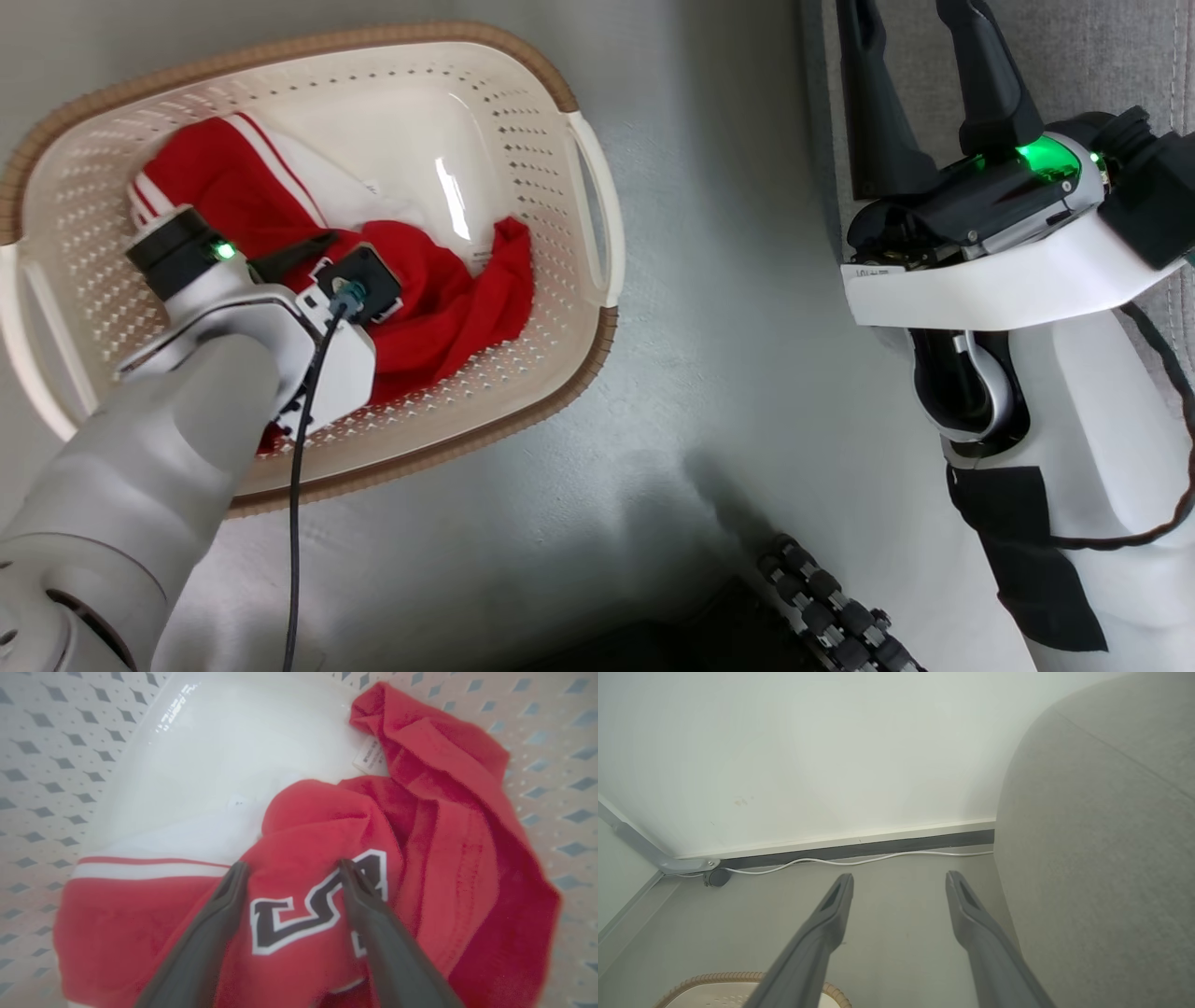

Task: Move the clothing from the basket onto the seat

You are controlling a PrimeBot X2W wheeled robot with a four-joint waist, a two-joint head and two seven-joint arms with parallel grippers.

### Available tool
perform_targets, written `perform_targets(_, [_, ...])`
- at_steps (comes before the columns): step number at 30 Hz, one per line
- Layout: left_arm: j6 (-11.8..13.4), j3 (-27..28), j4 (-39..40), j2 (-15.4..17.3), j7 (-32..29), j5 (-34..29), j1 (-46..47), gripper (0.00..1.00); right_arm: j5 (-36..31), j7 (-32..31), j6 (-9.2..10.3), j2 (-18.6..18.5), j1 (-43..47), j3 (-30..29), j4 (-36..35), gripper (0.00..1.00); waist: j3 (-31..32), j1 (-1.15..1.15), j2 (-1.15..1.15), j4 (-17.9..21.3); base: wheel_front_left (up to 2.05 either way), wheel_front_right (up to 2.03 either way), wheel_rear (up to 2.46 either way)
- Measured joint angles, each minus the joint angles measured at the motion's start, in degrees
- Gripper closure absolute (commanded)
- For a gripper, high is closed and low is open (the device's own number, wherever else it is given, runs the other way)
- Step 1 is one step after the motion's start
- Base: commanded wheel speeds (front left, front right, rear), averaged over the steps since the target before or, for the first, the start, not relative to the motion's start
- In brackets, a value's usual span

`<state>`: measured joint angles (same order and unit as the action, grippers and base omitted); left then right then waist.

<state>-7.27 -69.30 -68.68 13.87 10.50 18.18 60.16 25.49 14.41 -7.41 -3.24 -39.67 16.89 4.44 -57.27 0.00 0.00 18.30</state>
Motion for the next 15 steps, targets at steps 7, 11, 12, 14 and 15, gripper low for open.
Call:
perform_targets(7, [0.4,-1.2,-2.6,-0.1,-3.0,-1.2,1.5,0.0,1.3,0.0,0.0,0.0,-0.3,-0.6,-0.7,0.0,-1.6,0.0,0.0,1.3,0.0,0.0,0.0])
perform_targets(11, [0.4,-1.3,-3.4,-0.2,-5.1,-1.0,1.6,0.0,1.9,0.0,0.0,0.1,-0.2,-1.2,-1.4,0.0,-2.0,0.0,0.0,1.1,0.0,0.0,0.0])
perform_targets(12, [0.3,-1.2,-3.5,-0.2,-5.4,-0.8,1.6,0.0,1.9,0.0,0.0,0.1,-0.2,-1.3,-1.5,0.0,-2.1,0.0,0.0,1.0,0.0,0.0,0.0])
perform_targets(14, [0.2,-0.8,-3.6,-0.3,-5.6,0.2,1.6,0.61,1.9,0.0,0.0,0.1,-0.1,-1.4,-1.5,0.0,-2.2,0.0,0.0,1.0,0.0,0.0,0.0])
perform_targets(15, [0.2,-0.7,-3.7,-0.2,-5.7,0.4,1.6,1.0,1.9,0.0,0.0,0.1,0.0,-1.4,-1.5,0.0,-2.2,0.0,0.0,1.0,0.0,0.0,0.0])
